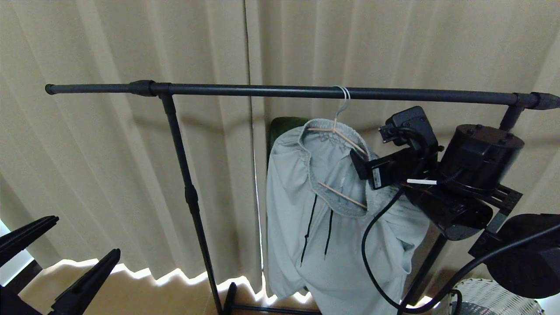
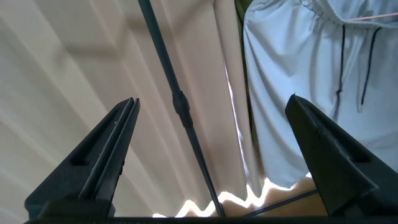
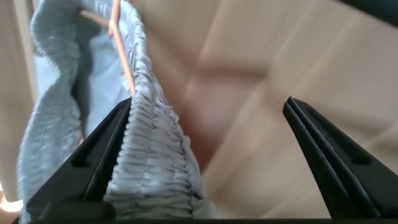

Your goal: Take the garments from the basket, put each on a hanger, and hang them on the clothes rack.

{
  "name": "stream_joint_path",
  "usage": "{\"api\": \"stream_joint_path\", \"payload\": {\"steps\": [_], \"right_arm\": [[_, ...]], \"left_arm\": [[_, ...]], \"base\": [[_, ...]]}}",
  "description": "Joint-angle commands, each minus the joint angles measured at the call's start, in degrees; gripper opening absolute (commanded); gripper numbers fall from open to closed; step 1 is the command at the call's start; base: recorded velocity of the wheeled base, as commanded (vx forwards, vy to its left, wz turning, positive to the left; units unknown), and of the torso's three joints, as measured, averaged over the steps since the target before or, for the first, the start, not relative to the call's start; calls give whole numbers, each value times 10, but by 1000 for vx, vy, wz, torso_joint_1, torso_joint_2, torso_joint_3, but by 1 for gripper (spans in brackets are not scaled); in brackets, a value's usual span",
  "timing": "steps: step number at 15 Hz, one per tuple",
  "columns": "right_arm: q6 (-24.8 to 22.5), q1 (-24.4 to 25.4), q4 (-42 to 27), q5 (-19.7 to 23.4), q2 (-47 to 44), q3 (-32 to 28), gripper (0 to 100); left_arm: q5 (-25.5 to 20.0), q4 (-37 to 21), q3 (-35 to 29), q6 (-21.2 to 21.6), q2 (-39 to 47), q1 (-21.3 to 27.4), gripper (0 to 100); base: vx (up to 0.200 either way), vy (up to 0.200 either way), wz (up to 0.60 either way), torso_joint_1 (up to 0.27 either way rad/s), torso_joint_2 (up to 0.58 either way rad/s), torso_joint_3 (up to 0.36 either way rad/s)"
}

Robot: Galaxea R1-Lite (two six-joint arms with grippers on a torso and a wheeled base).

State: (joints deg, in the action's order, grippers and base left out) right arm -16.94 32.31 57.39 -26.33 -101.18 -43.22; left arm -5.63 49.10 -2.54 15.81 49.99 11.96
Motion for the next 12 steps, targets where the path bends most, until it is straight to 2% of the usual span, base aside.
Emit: {"api": "stream_joint_path", "payload": {"steps": [1,3,5,9,12], "right_arm": [[-1,0,-1,0,-4,1,100],[-1,0,3,16,-2,1,100],[-1,-1,4,87,3,5,100],[2,-9,11,163,6,7,100],[2,-14,68,211,13,29,100]], "left_arm": [[0,0,0,0,0,0,100],[0,0,0,0,0,1,100],[0,0,0,0,0,1,100],[0,0,0,0,-1,0,100],[0,0,0,0,-1,0,100]], "base": [[0,0,0,0,0,0],[0,0,0,0,0,0],[0,0,0,0,0,0],[0,0,0,0,0,0],[0,0,0,0,0,0]]}}
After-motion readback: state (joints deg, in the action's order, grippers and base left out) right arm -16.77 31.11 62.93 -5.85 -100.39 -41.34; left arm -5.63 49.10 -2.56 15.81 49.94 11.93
